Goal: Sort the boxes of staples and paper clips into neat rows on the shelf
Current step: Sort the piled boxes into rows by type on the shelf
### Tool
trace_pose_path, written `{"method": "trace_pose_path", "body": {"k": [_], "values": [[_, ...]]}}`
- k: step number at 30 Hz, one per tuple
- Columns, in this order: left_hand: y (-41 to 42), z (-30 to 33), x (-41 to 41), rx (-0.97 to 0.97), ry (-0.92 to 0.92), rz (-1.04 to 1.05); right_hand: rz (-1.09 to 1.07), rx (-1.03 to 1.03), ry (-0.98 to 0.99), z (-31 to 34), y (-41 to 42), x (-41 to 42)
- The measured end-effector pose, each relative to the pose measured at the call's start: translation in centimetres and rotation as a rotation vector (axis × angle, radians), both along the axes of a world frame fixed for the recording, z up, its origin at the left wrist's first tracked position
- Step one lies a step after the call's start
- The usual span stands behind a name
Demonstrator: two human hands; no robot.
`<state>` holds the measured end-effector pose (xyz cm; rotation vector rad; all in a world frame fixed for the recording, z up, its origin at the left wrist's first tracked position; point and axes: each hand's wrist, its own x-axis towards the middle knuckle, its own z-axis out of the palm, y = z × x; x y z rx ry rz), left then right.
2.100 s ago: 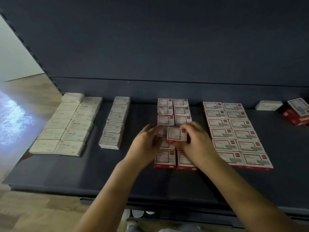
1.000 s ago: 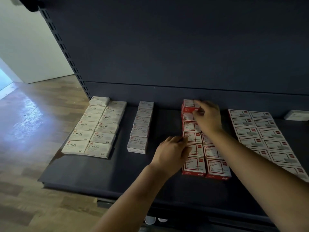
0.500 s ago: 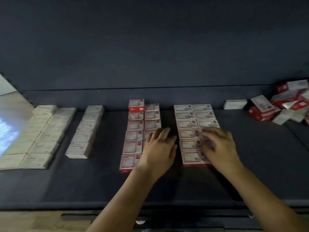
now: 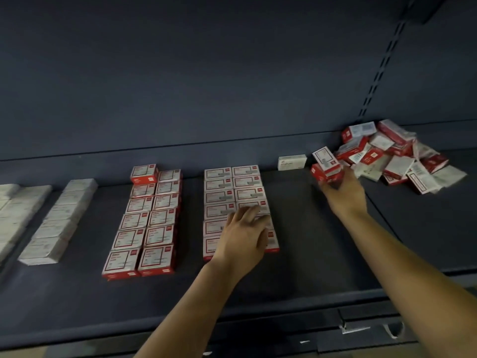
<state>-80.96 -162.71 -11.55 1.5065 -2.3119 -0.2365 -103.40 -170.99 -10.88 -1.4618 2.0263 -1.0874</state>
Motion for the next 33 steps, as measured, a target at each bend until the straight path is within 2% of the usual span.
{"method": "trace_pose_path", "body": {"k": [3, 7, 11, 16, 21, 24, 27, 33], "values": [[0.0, -0.1, -0.9, -0.06, -0.027, -0.034, 0.009, 0.041, 0.028, 0.3, -1.9, -0.3], [-0.1, 0.3, -1.5, -0.062, -0.075, -0.058, -0.032, 0.126, 0.244, 0.2, -3.8, -0.6], [-0.7, 0.6, -1.5, -0.101, -0.104, -0.08, -0.056, 0.128, 0.312, 0.3, -4.7, -1.2], [-1.2, 0.6, -0.9, -0.118, -0.105, -0.094, -0.049, 0.027, 0.269, -0.4, -4.0, -1.5], [-1.0, -0.4, 0.6, -0.059, 0.012, -0.091, 0.0, -0.176, 0.132, -1.3, -1.3, -0.7], [-0.6, -0.3, 1.5, -0.067, 0.105, -0.05, 0.132, -0.352, 0.042, -1.2, 1.2, 0.6], [-0.2, 1.1, 2.1, -0.05, 0.215, -0.001, 0.296, -0.482, 0.072, -0.6, 4.1, 2.2], [0.1, 3.6, 2.7, -0.034, 0.312, -0.036, 0.601, -0.561, 0.195, 0.6, 6.7, 3.6]]}}
